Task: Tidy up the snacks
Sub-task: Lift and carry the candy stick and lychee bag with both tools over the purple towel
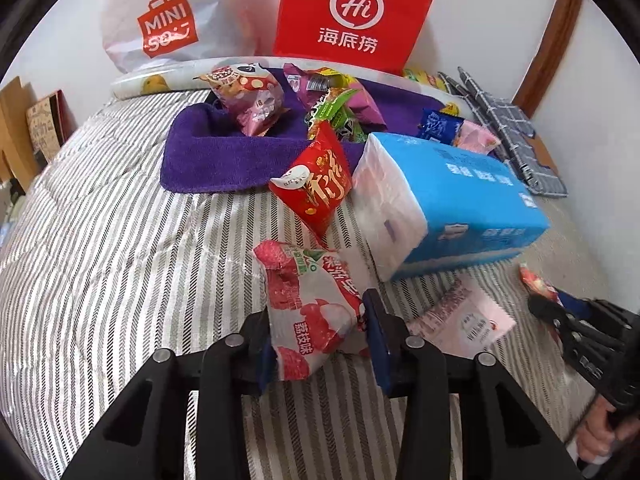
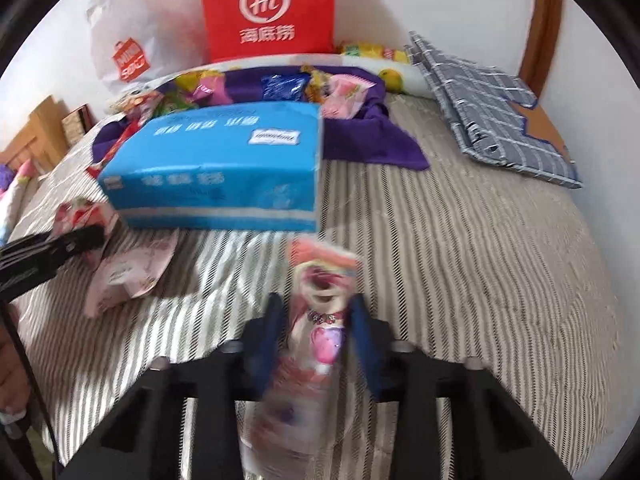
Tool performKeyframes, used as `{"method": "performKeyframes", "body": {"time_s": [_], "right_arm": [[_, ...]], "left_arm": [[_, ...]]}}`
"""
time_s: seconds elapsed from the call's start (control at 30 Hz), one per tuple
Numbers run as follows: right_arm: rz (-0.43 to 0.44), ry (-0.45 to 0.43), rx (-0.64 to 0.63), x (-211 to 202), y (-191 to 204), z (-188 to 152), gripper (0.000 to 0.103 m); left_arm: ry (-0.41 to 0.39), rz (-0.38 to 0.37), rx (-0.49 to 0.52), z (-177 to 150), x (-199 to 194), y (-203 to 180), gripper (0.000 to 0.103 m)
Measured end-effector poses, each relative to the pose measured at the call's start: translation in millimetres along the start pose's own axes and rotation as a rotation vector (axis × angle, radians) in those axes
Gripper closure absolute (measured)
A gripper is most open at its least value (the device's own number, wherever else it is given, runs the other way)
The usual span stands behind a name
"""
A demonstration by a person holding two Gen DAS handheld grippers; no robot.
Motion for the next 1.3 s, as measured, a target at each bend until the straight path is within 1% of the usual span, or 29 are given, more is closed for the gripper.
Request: {"method": "performKeyframes", "body": {"time_s": [0.1, 0.2, 0.33, 0.63, 0.73, 0.83, 1.03, 1.23, 1.3], "right_arm": [[-0.009, 0.0, 0.008, -2.2, 0.0, 1.7, 0.082], [-0.01, -0.008, 0.01, -7.3, 1.5, 1.2, 0.082], [-0.001, -0.017, 0.028, -16.3, 0.5, -1.9, 0.082], [-0.011, -0.064, 0.041, -45.5, -6.5, -4.1, 0.083], [-0.013, -0.086, 0.042, -56.3, -8.6, -0.4, 0.083], [-0.003, -0.11, 0.054, -67.0, -11.4, 6.5, 0.082], [0.018, -0.144, 0.071, -80.6, -14.2, 24.3, 0.083], [0.059, -0.188, 0.087, -93.2, -14.1, 53.7, 0.083], [0.066, -0.202, 0.082, -94.5, -11.8, 65.3, 0.082]], "left_arm": [[0.014, -0.045, -0.03, -2.2, -7.3, 2.3, 0.068], [0.016, -0.037, -0.016, -6.0, -13.4, 1.7, 0.069], [0.018, -0.055, -0.012, -9.8, -21.2, -3.3, 0.07], [0.021, -0.13, -0.058, -10.0, -38.6, -13.0, 0.071], [0.013, -0.149, -0.058, -7.1, -47.7, -20.1, 0.071], [-0.007, -0.151, -0.037, -1.1, -57.6, -30.5, 0.071], [-0.031, -0.185, -0.012, 17.7, -71.0, -53.5, 0.071], [-0.048, -0.212, 0.007, 42.5, -76.4, -71.5, 0.07], [-0.054, -0.208, 0.016, 51.5, -75.4, -74.6, 0.07]]}}
Point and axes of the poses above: each gripper's, at about its wrist camera, not at the fingertips, and x roughly the way its jaws point, y to its left, z to its top, the point moved 9 cm from there along x, roughly the way its jaws point
